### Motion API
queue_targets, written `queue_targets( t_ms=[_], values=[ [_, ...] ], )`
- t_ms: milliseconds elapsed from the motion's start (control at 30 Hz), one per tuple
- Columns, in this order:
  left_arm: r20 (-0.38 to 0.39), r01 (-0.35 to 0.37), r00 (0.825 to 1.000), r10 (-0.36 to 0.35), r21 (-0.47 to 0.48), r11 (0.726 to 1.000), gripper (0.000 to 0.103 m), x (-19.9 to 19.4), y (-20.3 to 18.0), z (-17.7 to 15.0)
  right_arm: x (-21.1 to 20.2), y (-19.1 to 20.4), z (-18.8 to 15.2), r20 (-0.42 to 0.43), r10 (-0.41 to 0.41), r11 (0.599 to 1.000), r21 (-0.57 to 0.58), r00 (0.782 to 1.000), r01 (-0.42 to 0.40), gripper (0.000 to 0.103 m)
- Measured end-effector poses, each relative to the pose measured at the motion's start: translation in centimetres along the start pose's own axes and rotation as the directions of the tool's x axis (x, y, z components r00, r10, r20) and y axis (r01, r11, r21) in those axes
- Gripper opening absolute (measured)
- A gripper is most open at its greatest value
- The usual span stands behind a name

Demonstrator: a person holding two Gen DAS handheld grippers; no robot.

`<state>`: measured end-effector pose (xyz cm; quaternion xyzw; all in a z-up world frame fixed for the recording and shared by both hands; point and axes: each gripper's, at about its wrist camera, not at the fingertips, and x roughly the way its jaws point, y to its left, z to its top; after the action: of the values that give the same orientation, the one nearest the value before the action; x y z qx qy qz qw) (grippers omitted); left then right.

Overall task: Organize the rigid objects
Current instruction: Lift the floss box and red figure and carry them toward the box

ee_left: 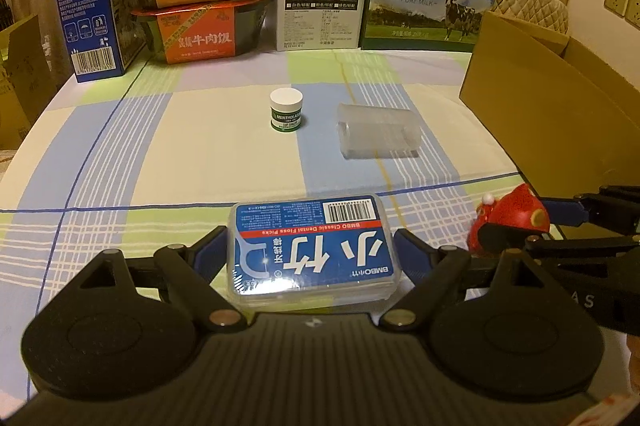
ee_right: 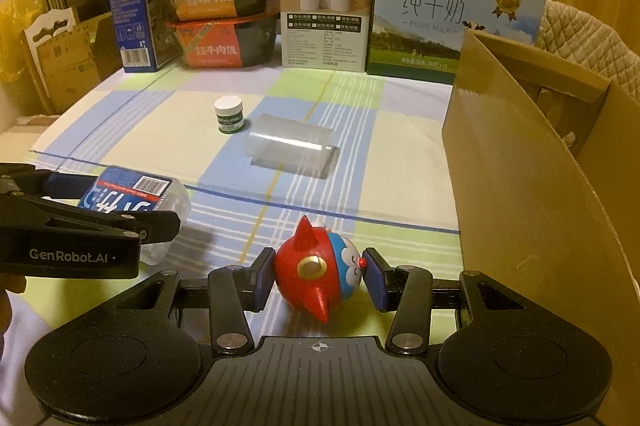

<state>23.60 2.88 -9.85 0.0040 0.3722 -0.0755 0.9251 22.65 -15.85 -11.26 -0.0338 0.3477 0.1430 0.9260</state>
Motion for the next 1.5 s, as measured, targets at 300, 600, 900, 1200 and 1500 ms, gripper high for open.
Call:
queue_targets(
  t_ms=[300,600,900,1200,1500],
  values=[
    [0.007,-0.005,1.000,0.005,-0.017,1.000,0.085,-1.6,-0.1,0.0,-1.0,0.2,-0.2,0.002,0.010,1.000,0.008,1.000,-0.010,0.044],
    [0.010,-0.004,1.000,0.005,-0.036,0.999,0.085,-3.7,-0.2,-0.3,-3.0,0.5,-0.1,0.009,0.012,1.000,0.007,1.000,-0.012,0.044],
    [0.044,-0.003,0.999,0.004,-0.031,1.000,0.085,-7.3,-0.9,0.6,-6.6,0.6,-0.3,0.017,0.015,1.000,0.020,1.000,-0.015,0.044],
    [0.094,0.008,0.996,-0.009,0.008,1.000,0.085,-12.0,-3.1,2.4,-12.6,-0.1,1.8,0.089,0.017,0.998,0.054,0.996,-0.022,0.044],
    [0.135,0.062,0.988,-0.074,0.087,0.994,0.085,-15.0,-8.5,5.3,-19.5,-6.4,5.3,0.170,-0.039,0.994,0.104,0.985,0.021,0.044]
  ],
)
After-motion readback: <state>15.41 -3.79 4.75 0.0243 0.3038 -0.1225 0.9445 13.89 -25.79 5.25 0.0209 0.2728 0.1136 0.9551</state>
